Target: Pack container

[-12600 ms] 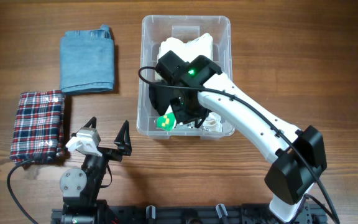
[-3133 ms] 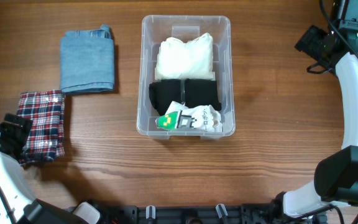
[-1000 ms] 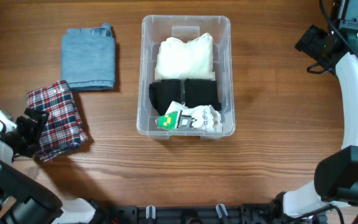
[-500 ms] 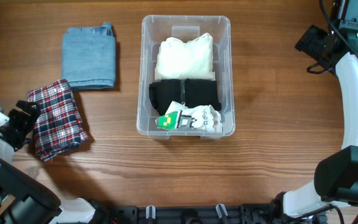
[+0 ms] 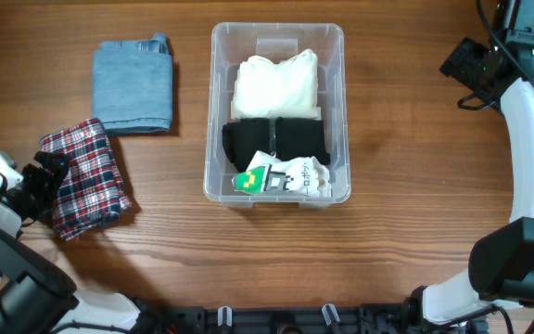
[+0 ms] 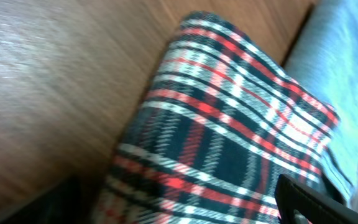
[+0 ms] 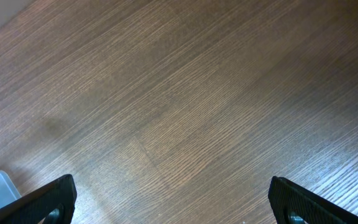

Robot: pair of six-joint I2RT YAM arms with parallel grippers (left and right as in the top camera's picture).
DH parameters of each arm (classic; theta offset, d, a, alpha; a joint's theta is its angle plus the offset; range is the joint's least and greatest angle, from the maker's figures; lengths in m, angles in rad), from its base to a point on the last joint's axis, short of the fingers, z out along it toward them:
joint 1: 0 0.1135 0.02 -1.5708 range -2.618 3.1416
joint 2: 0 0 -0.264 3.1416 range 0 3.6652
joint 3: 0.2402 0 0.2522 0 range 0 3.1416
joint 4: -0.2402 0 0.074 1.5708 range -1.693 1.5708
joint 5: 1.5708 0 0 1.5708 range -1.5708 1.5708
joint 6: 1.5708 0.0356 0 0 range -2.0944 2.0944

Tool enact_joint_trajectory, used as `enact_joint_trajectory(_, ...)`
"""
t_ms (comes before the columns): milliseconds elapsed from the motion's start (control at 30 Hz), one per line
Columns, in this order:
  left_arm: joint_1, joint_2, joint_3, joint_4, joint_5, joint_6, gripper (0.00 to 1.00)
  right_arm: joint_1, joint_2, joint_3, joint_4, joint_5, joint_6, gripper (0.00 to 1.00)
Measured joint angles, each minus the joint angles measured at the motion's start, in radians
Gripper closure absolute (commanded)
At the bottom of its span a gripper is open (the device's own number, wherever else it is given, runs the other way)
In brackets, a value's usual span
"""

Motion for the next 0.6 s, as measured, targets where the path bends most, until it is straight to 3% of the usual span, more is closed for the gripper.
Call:
enact_joint_trajectory(333, 0.003, 0.011, 0.000, -0.040, 0.055, 0.054, 0.05, 0.000, 0.000, 0.000, 0.000, 0.000, 0.000, 0.00)
enact_joint_trajectory(600, 0.004, 0.032, 0.011, -0.119, 0.084, 0.070, 0.04, 0.000, 0.000, 0.000, 0.000, 0.000, 0.000, 0.00)
